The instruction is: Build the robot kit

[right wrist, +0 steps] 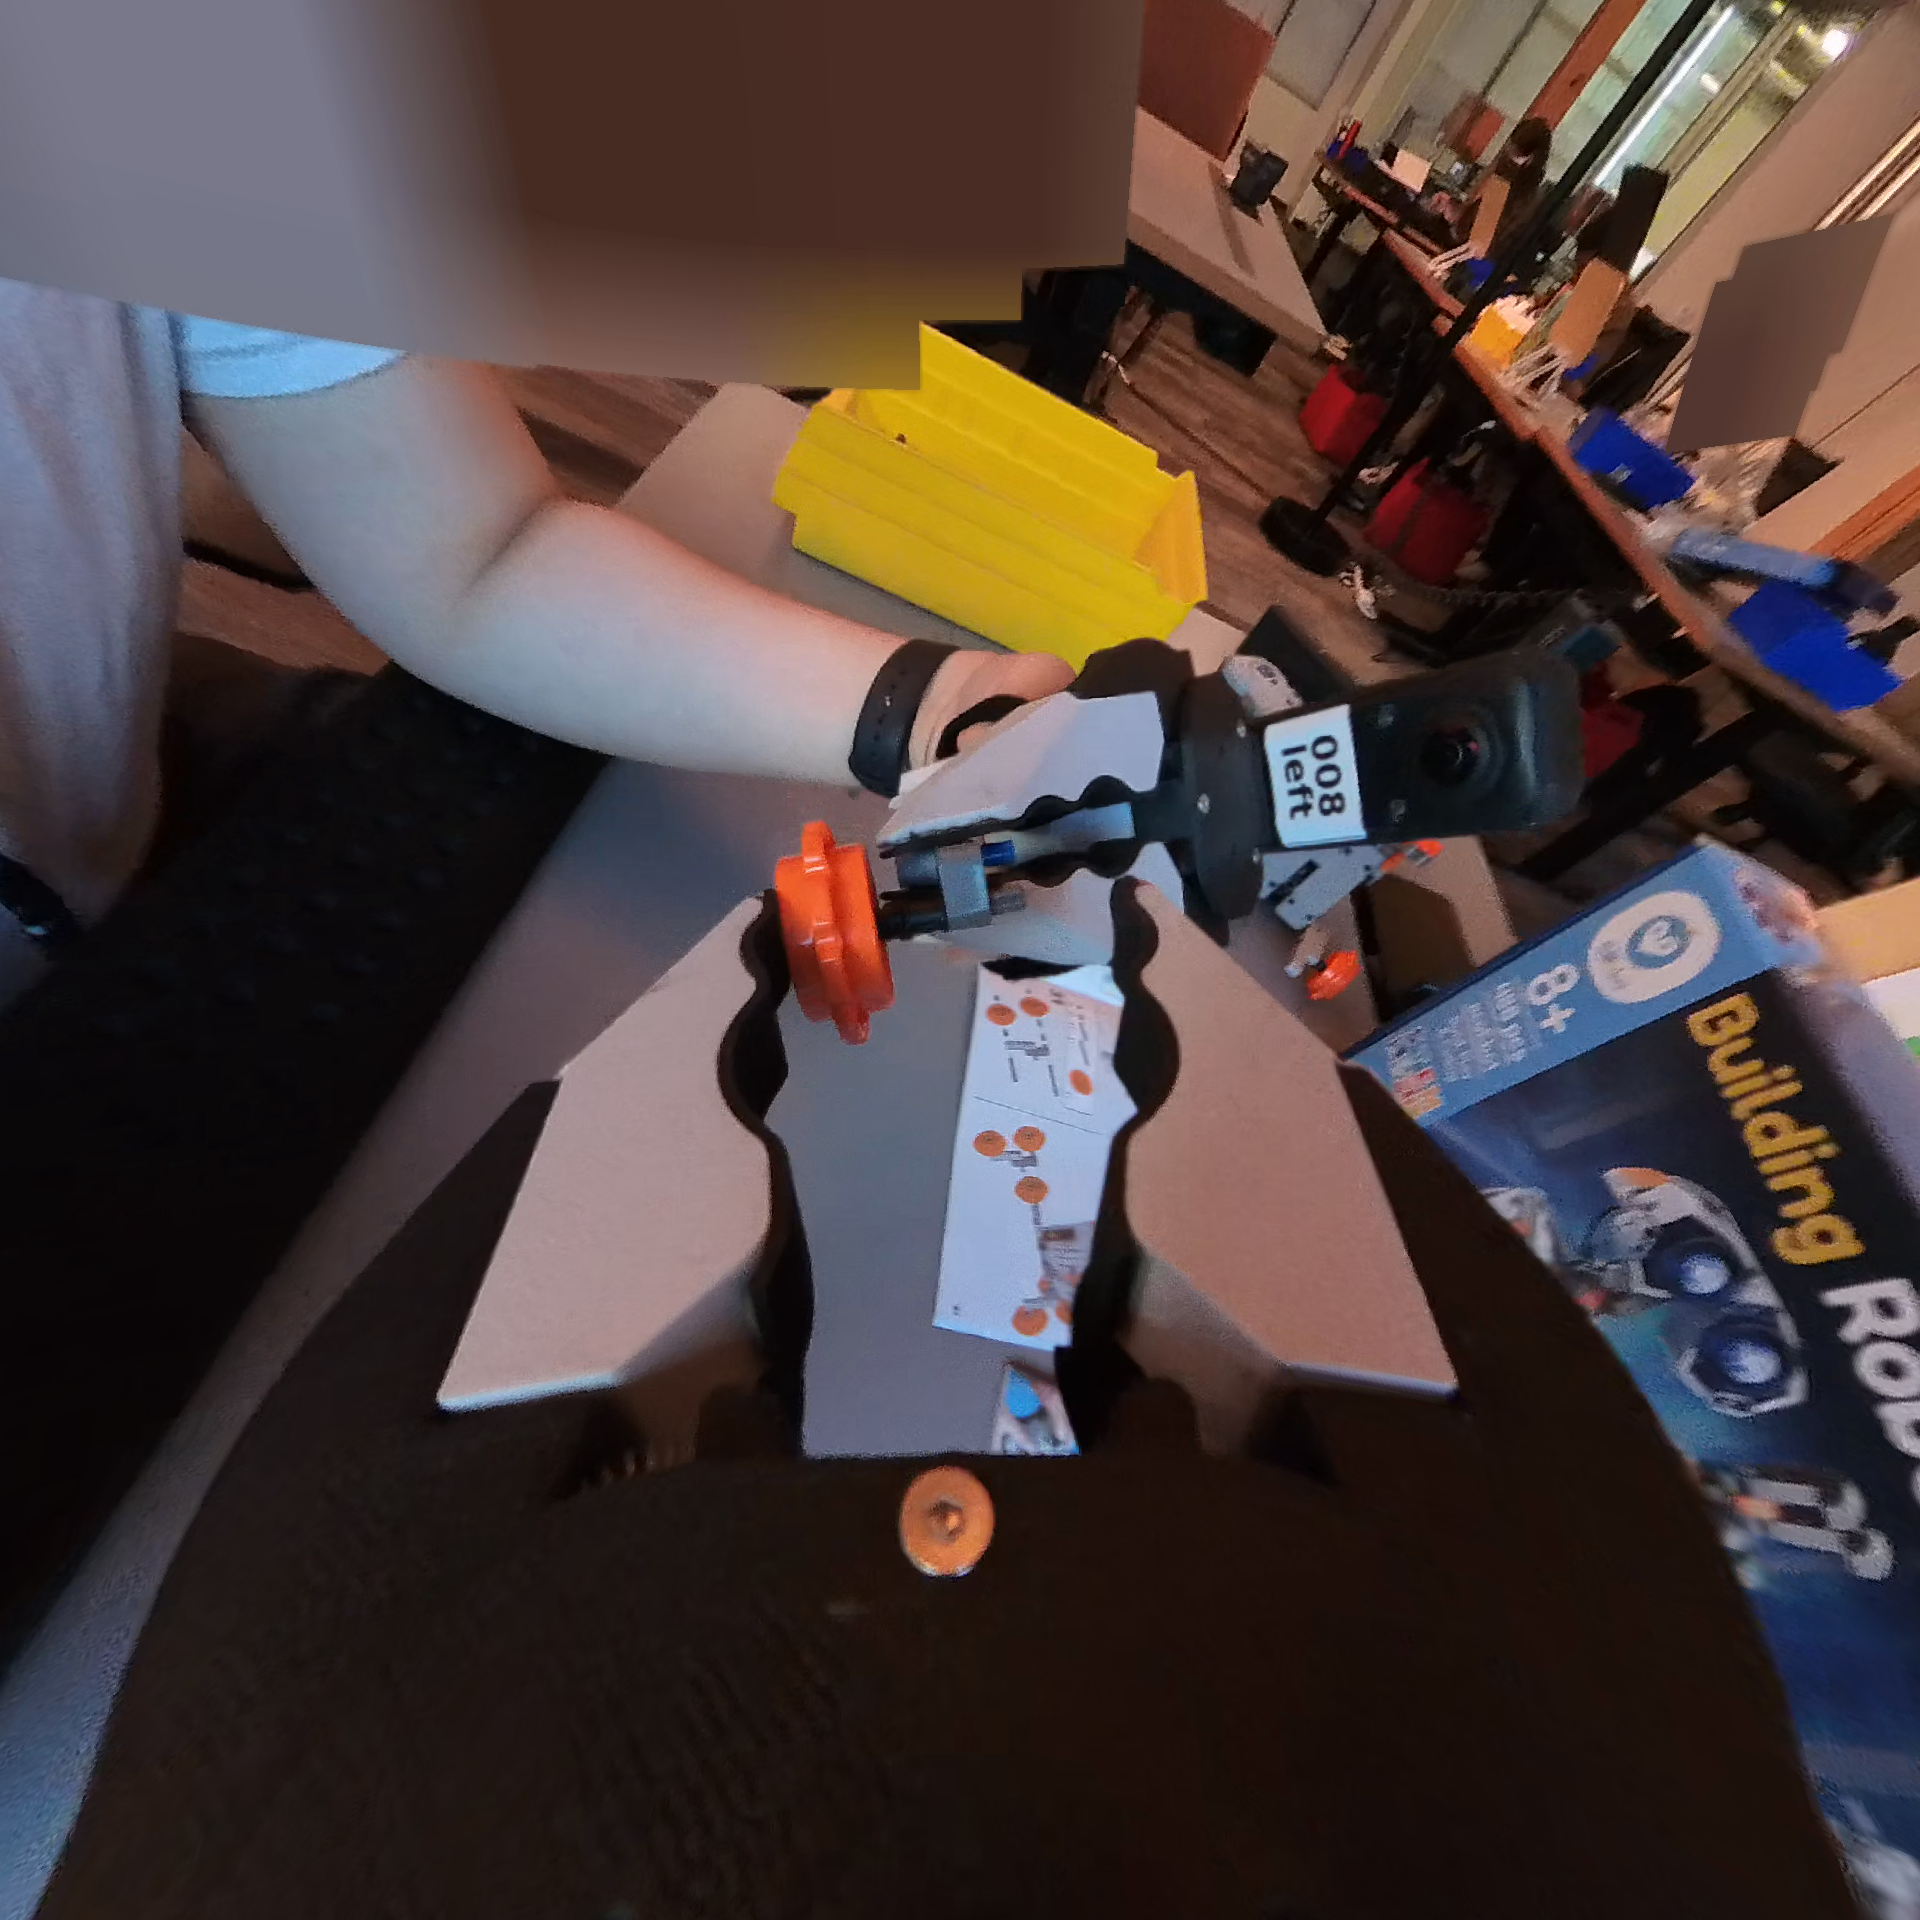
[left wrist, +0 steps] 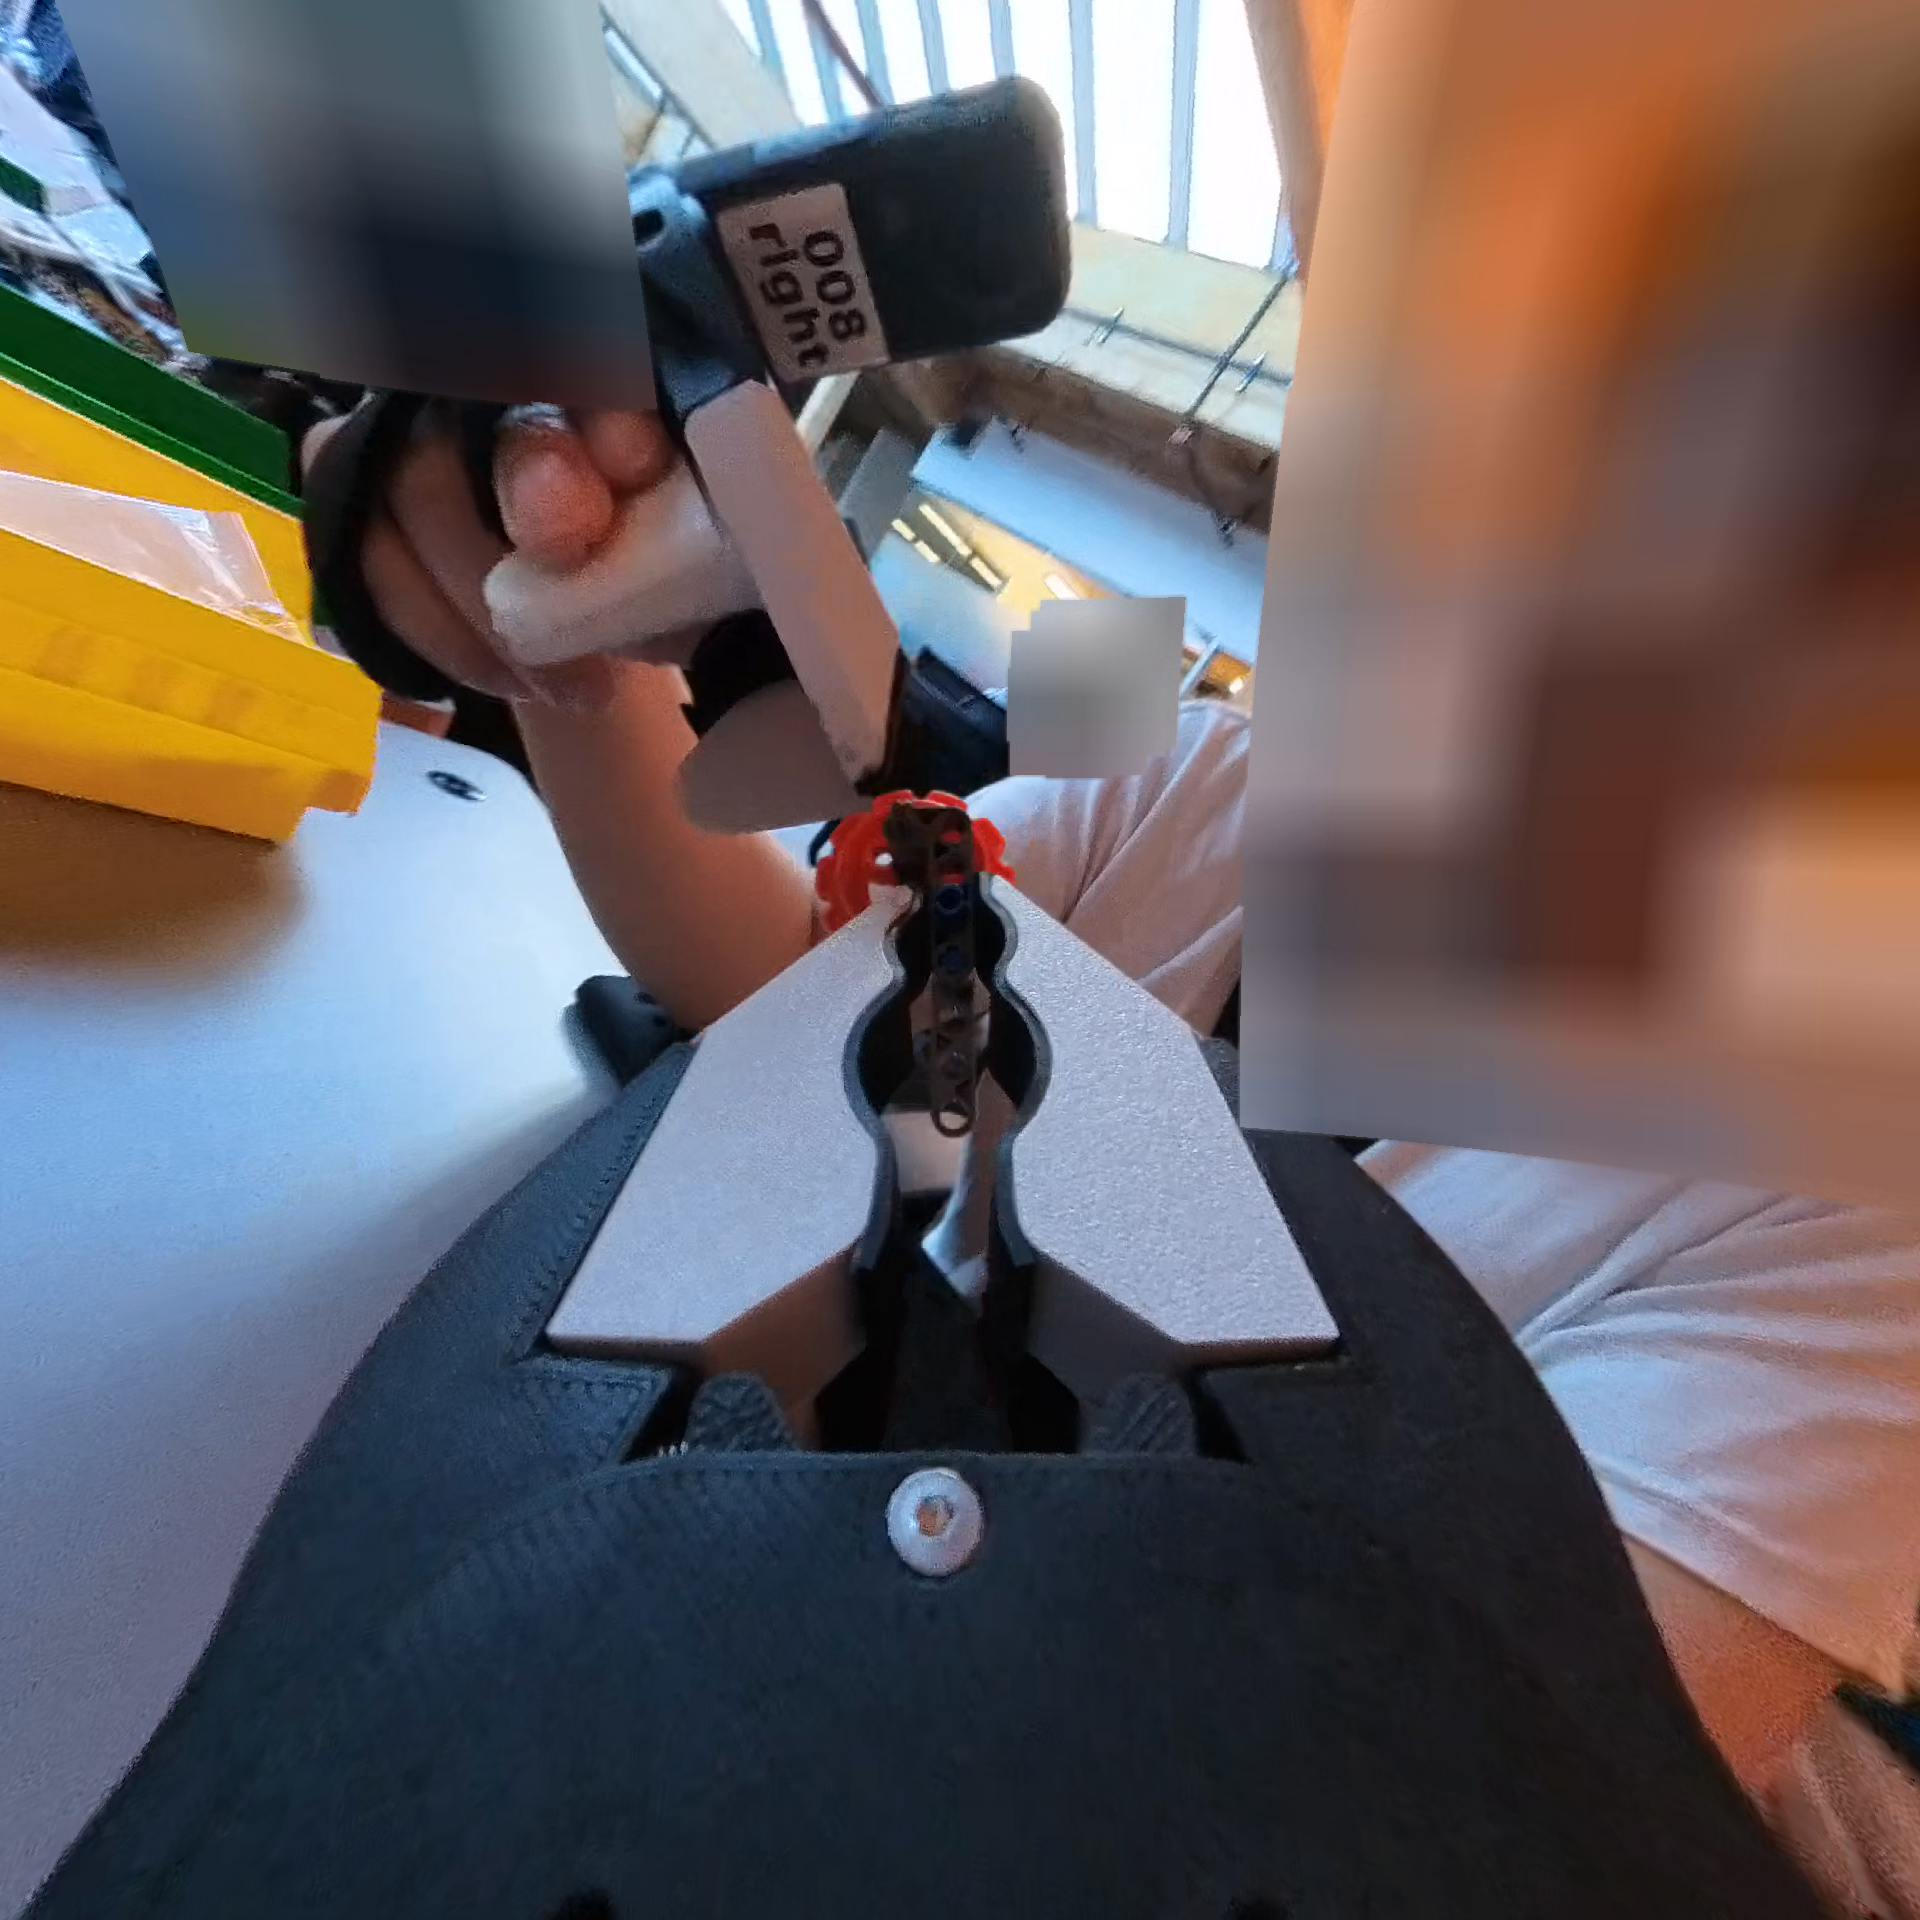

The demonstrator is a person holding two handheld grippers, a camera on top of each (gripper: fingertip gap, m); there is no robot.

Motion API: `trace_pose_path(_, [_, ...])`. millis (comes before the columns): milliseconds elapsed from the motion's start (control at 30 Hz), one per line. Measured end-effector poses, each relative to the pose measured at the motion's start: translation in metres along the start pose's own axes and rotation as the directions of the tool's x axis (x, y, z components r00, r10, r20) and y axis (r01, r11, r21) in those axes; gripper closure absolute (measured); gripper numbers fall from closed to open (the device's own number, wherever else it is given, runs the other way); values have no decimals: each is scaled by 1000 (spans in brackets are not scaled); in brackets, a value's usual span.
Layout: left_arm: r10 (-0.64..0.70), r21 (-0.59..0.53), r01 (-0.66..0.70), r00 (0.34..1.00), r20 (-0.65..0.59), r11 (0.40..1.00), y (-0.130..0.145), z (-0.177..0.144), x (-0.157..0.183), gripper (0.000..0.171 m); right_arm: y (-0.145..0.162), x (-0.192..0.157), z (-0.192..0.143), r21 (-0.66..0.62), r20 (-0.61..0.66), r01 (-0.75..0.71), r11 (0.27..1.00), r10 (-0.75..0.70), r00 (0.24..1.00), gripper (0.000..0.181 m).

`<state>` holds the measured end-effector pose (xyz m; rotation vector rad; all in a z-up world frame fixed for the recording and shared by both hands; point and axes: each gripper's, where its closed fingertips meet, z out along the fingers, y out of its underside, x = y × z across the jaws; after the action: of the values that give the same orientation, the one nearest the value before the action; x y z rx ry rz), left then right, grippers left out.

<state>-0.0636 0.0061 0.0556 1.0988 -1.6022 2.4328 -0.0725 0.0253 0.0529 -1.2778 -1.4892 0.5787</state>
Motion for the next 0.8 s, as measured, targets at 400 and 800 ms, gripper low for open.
trace_pose_path(400, [96, -20, -95, 991, 88, 995, -6, -2, 9, 167, -4, -9, -5, -76, -6, 106, 992, -106, 994, 160])
trace_pose_path(800, [-88, 428, -313, 713, 696, 848, -13, -86, 5, 168, -11, 41, 12, -82, -270, -130, 988, 104, 957, 115])
